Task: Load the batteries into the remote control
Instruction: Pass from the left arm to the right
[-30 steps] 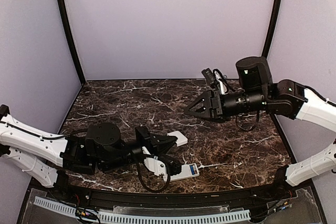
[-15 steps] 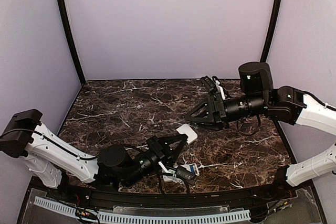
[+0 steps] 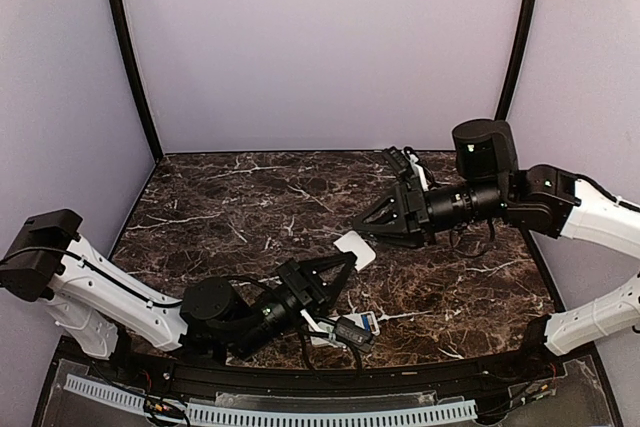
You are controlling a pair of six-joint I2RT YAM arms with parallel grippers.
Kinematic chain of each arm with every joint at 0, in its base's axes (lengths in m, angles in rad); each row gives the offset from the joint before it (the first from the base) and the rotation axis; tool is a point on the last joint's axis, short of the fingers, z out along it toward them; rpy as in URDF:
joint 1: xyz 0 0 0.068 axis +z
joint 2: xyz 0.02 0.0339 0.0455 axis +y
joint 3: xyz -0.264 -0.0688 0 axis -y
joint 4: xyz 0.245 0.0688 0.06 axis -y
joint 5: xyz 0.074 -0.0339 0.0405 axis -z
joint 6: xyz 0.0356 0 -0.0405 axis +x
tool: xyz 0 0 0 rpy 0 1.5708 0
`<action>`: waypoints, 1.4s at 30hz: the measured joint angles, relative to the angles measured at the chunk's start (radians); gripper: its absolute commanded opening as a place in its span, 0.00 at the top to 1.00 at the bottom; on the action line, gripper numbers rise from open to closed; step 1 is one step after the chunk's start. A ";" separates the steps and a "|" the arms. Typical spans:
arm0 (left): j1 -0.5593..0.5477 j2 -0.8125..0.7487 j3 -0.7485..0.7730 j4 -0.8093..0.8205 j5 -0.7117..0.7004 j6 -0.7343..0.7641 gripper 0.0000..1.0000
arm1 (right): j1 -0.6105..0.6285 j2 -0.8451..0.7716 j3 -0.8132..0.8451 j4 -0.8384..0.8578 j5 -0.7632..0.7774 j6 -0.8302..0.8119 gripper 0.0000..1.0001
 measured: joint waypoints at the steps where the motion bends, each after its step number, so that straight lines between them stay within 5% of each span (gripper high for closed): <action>1: -0.002 0.000 0.000 0.000 0.000 0.004 1.00 | -0.008 0.000 0.000 -0.005 0.000 -0.002 0.59; 6: -0.007 0.000 0.000 0.025 0.002 0.020 1.00 | -0.052 -0.005 -0.001 -0.073 0.025 -0.019 0.56; 9: -0.007 0.000 0.000 0.030 0.002 0.022 1.00 | -0.060 -0.013 -0.001 -0.116 0.025 -0.032 0.63; 12: -0.007 -0.002 0.000 0.035 0.003 0.020 1.00 | -0.059 -0.022 -0.005 -0.099 -0.008 -0.031 0.71; 21: -0.007 -0.002 0.000 0.039 0.003 0.013 1.00 | -0.048 -0.022 -0.048 0.005 -0.095 0.002 0.70; 33: -0.013 -0.004 0.001 0.061 -0.014 -0.013 1.00 | -0.009 0.005 -0.050 0.070 -0.120 0.016 0.99; 42: -0.014 -0.008 0.002 0.076 0.000 -0.022 1.00 | -0.008 -0.019 -0.080 0.128 -0.131 0.063 1.00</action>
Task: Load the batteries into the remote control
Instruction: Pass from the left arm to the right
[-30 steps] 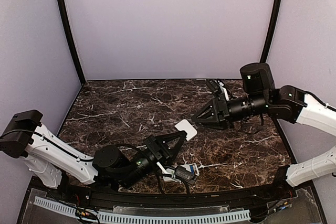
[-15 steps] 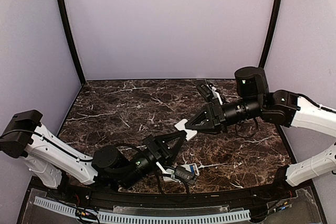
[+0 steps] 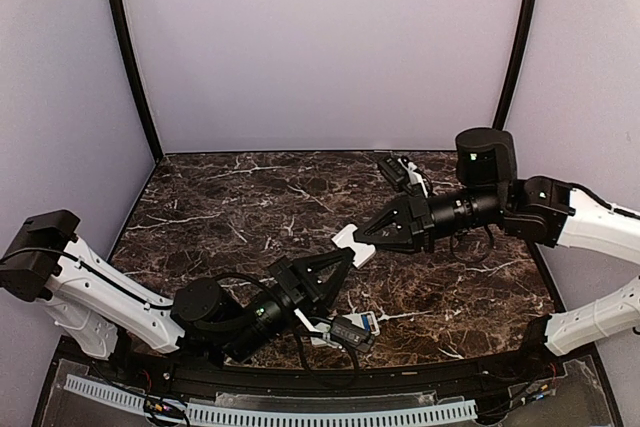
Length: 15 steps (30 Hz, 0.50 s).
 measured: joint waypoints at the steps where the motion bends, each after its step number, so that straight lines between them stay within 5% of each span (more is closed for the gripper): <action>1: 0.000 0.000 0.000 0.000 0.000 -0.002 1.00 | 0.000 -0.002 -0.004 0.006 0.000 0.005 1.00; 6: 0.000 0.000 0.000 -0.005 -0.002 -0.007 0.75 | 0.002 -0.005 -0.013 0.024 -0.001 0.014 1.00; 15: 0.001 0.000 0.000 -0.017 -0.027 -0.026 0.53 | -0.001 -0.062 -0.040 0.028 0.034 0.026 1.00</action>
